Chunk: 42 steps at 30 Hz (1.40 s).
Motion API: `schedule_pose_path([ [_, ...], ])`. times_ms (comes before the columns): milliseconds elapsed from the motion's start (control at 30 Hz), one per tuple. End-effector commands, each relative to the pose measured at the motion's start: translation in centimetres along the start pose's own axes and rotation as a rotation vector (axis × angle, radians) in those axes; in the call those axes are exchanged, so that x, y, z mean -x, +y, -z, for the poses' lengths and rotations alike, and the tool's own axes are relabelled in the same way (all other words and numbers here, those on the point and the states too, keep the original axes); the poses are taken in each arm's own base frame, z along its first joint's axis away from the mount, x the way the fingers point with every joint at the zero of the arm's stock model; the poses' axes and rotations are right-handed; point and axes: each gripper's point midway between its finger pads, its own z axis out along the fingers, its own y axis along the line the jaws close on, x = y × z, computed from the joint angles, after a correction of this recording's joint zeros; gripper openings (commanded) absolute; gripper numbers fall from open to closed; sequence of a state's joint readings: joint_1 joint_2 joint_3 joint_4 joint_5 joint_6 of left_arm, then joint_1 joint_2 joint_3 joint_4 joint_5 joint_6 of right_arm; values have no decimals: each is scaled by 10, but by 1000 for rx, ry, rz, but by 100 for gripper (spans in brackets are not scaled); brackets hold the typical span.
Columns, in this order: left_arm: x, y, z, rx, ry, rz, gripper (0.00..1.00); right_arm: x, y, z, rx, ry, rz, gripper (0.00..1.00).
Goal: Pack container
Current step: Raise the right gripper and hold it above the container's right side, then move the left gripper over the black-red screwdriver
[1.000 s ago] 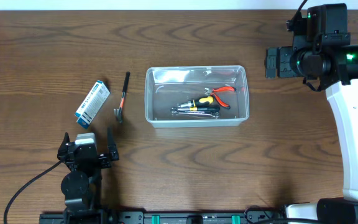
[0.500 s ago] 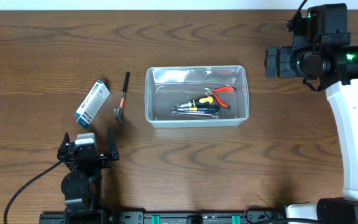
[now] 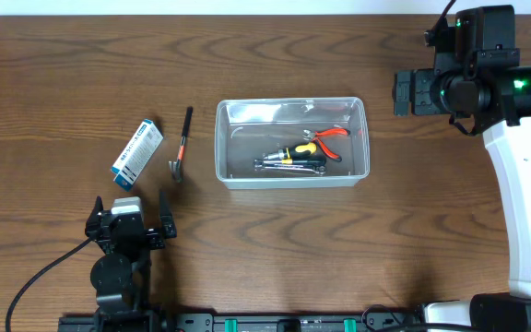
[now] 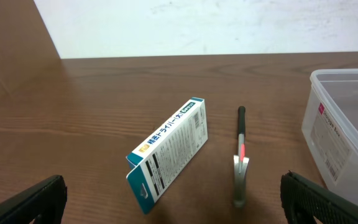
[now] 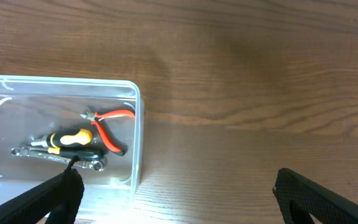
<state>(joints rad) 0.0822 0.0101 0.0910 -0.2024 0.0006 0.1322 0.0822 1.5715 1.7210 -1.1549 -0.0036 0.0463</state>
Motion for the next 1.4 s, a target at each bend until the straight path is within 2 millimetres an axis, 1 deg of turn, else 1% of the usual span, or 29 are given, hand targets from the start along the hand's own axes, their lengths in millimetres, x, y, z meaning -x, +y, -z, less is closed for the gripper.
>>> schedule_pose_path([
  [0,-13,-3,-3,-9,29,-12,98,-1,-2,-3,-3,8,-20,99],
  [433,-13,-5,-3,-22,28,8,98,-1,-2,-3,-2,8,-20,99],
  [467,-10,-5,-3,-22,15,9,98,-1,-2,-3,-3,8,-20,99],
  [600,17,-21,1,-123,-81,16,98,-1,-2,-3,-3,8,-20,99],
  [667,28,-22,4,-132,-92,54,98,-1,-2,-3,-3,8,-20,99],
  [733,45,-20,7,-133,-94,87,98,-1,-1,-3,-2,8,-20,99],
  [833,79,-18,8,-133,-75,86,98,-1,-2,-3,-3,8,-20,99],
  [900,102,-17,1,-134,-25,79,98,-1,-2,-3,-2,8,-20,99],
  [967,124,-16,-12,-137,75,81,98,-1,-2,-3,-2,8,-20,99],
  [1000,131,-16,-18,-139,128,81,98,-1,-2,-3,-3,8,-20,99],
  [1067,144,-17,-34,-142,288,82,98,-1,-2,-3,-2,8,-20,99],
  [1133,149,-17,-45,-144,426,82,98,-1,-1,-3,-2,8,-20,99],
  [1200,150,-18,-56,-147,576,83,98,-1,-2,-3,-3,8,-20,99],
  [1267,151,-18,-65,-149,684,84,98,-1,-2,-3,-2,8,-20,99],
  [1367,153,-21,-85,-154,743,90,98,-1,-2,-3,-3,8,-20,99],
])
